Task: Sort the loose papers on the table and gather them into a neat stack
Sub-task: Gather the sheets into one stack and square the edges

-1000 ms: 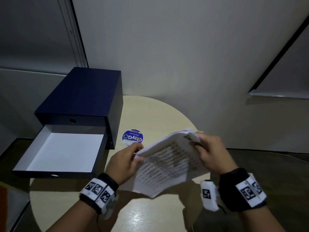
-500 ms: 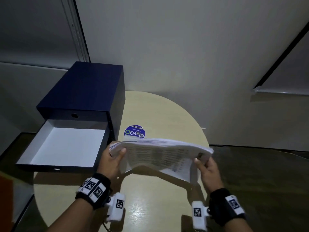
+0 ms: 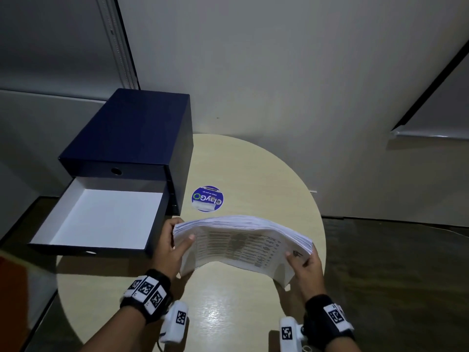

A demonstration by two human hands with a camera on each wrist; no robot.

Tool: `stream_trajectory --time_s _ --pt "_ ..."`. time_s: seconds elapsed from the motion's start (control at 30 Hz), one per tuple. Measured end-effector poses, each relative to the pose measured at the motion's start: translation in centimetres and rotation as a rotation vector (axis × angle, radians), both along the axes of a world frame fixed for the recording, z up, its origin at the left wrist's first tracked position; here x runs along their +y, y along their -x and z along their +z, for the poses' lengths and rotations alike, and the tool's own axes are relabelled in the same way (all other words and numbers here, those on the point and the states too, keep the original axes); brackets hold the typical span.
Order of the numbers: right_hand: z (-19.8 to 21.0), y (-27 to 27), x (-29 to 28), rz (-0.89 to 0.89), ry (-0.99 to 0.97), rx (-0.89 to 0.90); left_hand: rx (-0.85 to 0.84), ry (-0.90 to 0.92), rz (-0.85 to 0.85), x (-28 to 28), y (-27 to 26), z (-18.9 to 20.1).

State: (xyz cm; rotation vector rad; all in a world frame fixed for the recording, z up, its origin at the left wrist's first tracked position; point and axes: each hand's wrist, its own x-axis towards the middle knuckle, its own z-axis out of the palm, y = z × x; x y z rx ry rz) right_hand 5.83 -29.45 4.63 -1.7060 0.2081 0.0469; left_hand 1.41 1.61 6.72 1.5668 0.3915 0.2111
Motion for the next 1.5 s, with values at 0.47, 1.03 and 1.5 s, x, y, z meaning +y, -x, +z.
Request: stream_trajectory --time_s 0.47,1.03,1.5 --pt "2.2 -1.0 1.6 -0.219 0.001 -0.144 -0.045 -0.075 0.149 -0.5 -1.2 1.0" --pt "1.8 -0.6 0.3 -0.054 -0.042 -0.168 -0.154 0.033 0.063 0.3 -0.4 0.1" --pt "-0.5 -0.9 0.6 -0.044 -0.020 0.035 0.117 -0.104 -0.057 0.4 -1.7 -0.2"
